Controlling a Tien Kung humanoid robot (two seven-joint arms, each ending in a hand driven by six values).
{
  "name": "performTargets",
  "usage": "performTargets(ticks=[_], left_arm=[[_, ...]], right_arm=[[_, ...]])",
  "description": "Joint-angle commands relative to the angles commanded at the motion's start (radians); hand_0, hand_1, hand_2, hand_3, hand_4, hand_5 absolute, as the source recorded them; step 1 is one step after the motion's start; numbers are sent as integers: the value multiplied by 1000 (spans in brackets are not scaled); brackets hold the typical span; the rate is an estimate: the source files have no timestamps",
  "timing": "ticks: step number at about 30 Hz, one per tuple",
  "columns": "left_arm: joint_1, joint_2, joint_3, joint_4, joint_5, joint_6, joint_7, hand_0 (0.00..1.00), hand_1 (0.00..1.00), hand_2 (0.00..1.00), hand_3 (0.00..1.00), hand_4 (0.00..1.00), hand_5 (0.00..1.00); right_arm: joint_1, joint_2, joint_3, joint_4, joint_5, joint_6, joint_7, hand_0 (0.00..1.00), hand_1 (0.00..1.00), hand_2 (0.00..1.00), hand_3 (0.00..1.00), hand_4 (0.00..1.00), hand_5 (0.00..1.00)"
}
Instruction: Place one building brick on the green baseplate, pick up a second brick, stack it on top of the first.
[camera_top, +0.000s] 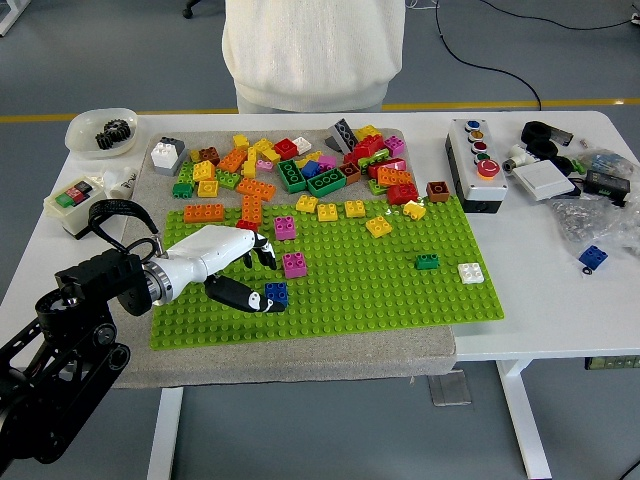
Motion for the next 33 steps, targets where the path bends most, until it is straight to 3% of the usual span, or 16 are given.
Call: performTargets(ticks=[5,6,12,18,33], left_arm=[[8,11,16,11,0,34,-21,829,698,817,568,998,592],[10,13,19,12,0,40,-25,892,760,879,584,998,621],[18,21,39,34,0,110,-52,912,774,900,587,998,623],[32,25,56,48,0,147,-68,930,785,920,594,998,650],[44,16,71,60,0,171,-70,935,791,931,596,998,657]], right_arm=[[1,0,0,0,0,0,0,741,645,715,606,830,404],[1,0,0,0,1,0,0,742,645,715,606,830,404],[1,0,1,0,1,0,0,743,645,715,606,830,404],[1,0,0,0,5,-1,0,742,645,715,605,829,404],[1,0,0,0,6,-2,1,742,647,716,604,829,405]])
